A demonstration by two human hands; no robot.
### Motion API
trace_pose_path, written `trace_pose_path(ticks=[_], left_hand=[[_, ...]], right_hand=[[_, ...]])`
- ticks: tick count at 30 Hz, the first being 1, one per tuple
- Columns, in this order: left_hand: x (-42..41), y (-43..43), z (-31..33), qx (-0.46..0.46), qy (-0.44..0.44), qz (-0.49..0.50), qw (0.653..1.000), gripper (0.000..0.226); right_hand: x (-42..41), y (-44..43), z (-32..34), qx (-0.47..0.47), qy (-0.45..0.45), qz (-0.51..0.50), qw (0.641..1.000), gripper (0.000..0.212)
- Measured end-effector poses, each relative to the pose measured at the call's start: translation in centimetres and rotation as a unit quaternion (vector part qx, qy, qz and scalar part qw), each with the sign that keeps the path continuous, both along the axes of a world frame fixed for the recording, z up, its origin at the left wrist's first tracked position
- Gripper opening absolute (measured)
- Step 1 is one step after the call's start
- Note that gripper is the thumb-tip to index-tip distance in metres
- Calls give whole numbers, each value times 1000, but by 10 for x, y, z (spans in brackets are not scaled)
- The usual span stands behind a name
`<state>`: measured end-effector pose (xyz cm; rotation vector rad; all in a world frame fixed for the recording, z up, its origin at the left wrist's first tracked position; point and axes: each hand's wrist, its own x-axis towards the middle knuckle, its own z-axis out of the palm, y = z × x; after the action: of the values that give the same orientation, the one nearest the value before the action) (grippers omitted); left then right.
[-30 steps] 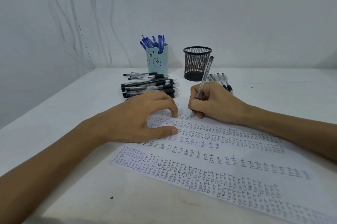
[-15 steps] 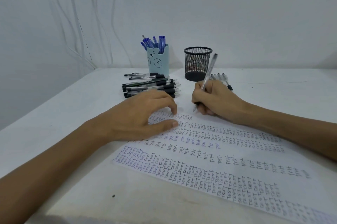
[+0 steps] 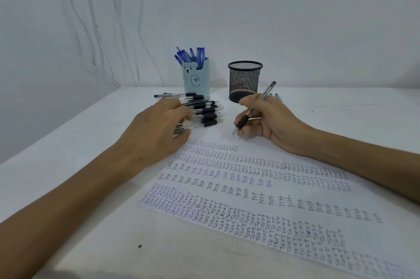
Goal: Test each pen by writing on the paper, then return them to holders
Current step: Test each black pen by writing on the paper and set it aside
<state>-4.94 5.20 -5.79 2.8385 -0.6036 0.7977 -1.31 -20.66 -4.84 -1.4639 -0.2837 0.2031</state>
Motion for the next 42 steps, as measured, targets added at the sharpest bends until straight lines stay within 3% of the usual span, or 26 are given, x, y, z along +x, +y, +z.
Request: trace_pose_path(ticks=[5,8,11,13,17,21,25,31,34,39,42], left_hand=[[-2,-2,1,4,5,21,1000,17],[-2,-1,1,2,19,18,1000,17],[0,0,1,-10,26,6,1000,18],[1,0,0,-27,37,1,999,18],[4,2,-2,-62,50,-8,997,20],[5,1,-1,-95,61,-28,993,23],[3,0,1,-105,46,-51,992,20],[0,-4,4,-107,-34,-92,989,15],[-2,-7,6,-114,-76,-108,985,13],[-4,-7,8,-138,-101,-149,974,13],[-7,-9,10,-145,-127,-165,967,12]], right_hand=[[0,-1,1,-8,-14,-6,1000,16],[12,-10,6,-124,-65,-57,988,36],[35,-26,21,-296,-92,-111,944,51],[51,-38,28,-401,-119,-152,896,49],[74,-51,31,-503,-141,-164,837,45],[88,-55,23,-541,-151,-168,810,54],[93,-56,16,-589,-180,-180,767,48],[92,-56,16,-629,-190,-197,728,54],[90,-55,18,-631,-187,-203,725,55],[69,-40,26,-653,-241,-237,677,38],[52,-24,29,-619,-298,-219,693,27]])
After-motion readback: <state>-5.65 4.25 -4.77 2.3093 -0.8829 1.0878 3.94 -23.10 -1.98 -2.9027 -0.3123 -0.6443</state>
